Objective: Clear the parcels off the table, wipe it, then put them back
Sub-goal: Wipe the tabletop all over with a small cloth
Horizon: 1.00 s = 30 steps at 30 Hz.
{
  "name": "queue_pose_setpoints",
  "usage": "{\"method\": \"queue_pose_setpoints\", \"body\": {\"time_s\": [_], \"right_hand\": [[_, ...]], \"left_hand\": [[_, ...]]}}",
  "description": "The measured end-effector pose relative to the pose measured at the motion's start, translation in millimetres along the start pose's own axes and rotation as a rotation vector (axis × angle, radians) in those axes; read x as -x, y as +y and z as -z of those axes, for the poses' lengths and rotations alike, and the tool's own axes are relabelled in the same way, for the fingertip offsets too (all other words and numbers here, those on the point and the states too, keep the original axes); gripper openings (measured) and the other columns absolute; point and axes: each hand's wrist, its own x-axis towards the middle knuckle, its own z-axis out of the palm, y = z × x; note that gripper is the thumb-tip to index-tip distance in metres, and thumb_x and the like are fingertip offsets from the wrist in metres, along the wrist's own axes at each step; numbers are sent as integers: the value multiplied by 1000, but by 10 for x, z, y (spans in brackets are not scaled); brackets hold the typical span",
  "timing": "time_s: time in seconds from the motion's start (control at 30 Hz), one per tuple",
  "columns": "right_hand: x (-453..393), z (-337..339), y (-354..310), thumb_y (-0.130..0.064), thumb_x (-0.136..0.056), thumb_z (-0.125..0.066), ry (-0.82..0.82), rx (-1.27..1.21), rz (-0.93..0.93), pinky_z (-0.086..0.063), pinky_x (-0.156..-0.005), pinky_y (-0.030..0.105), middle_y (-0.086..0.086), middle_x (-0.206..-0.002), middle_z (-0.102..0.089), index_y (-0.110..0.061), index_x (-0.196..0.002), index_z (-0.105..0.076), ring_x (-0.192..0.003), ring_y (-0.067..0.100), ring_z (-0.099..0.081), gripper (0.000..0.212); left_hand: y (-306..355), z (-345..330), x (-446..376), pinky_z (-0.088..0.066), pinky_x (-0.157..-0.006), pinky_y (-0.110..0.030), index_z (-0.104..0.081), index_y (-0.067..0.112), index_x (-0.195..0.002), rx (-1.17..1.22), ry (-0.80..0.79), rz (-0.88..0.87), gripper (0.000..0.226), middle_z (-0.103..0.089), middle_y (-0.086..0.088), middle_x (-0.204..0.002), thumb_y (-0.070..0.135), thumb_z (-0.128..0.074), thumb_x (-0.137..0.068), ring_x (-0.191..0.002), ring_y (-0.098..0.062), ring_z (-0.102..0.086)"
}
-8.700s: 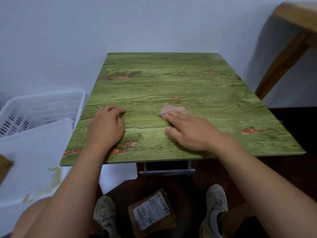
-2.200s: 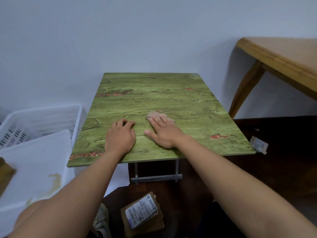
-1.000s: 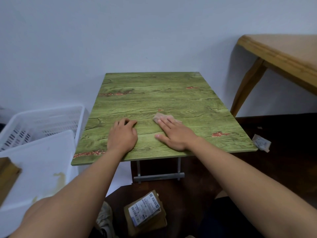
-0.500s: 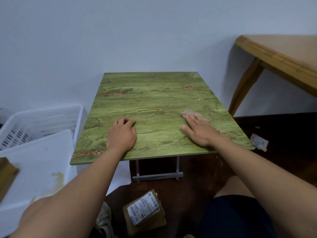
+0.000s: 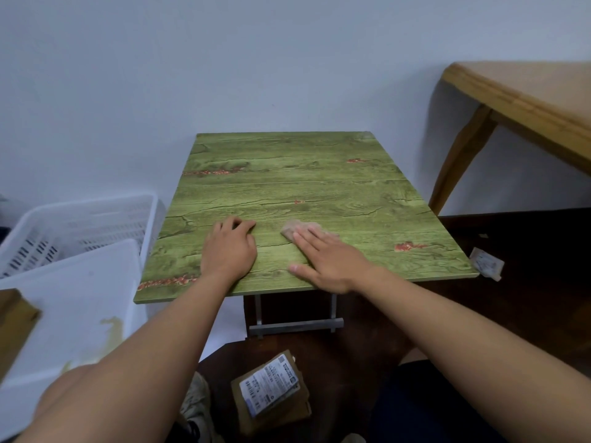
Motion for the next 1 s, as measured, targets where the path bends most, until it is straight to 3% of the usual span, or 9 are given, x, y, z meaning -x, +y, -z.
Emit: {"method": "queue_pose_setpoints", "body": {"time_s": [0.17,0.4,0.63,0.77,0.87,1.0], "right_hand": [[92,31,617,-78,-85,-5,38,-43,-200,-9,-119,53,-6,-162,8,-36,-153,11,-148,17,9,82],[277,97,1108,-75,-87,-6,13,-67,-382,0,-117,43,-4,-163,9,-30,-154,8,-149,18,9,83],[273,66,355,-76,-85,-4,-8,1,-123,2,-117,41,-2,-161,11,-28,-153,12,-148,18,12,85],[347,-52,-85,-77,-85,-3,-3,46,62,-4,-121,40,-4,-162,8,-27,-152,12,-149,15,11,84],[390,-107,-88,-76,-82,1,5,57,72,-5,-122,37,-5,-162,6,-23,-155,4,-149,12,10,90],[448,-44,154,-74,-85,-1,12,49,18,-2,-120,39,-7,-159,11,-27,-153,9,-148,12,11,83]], "left_hand": [[-6,13,1,-37,-99,-39,-57,25,-132,7,-1,3,40,-54,-1,-129,24,-40,-95,-118,-24,-44],[6,19,-1,-37,-99,-38,-55,26,-133,-10,-16,16,41,-53,0,-130,26,-39,-96,-119,-23,-43],[-5,14,1,-40,-97,-39,-56,26,-132,-3,-10,12,41,-54,-1,-129,26,-39,-95,-116,-24,-45],[-10,7,-9,-39,-97,-40,-57,26,-131,-14,-7,14,40,-54,-2,-130,26,-40,-95,-118,-25,-45],[-2,3,-10,-40,-96,-40,-58,26,-131,-17,-6,13,40,-54,-2,-129,25,-41,-94,-117,-26,-45],[-2,8,-12,-41,-95,-40,-57,26,-131,-16,-16,18,41,-53,-2,-131,25,-41,-94,-118,-26,-44]]}}
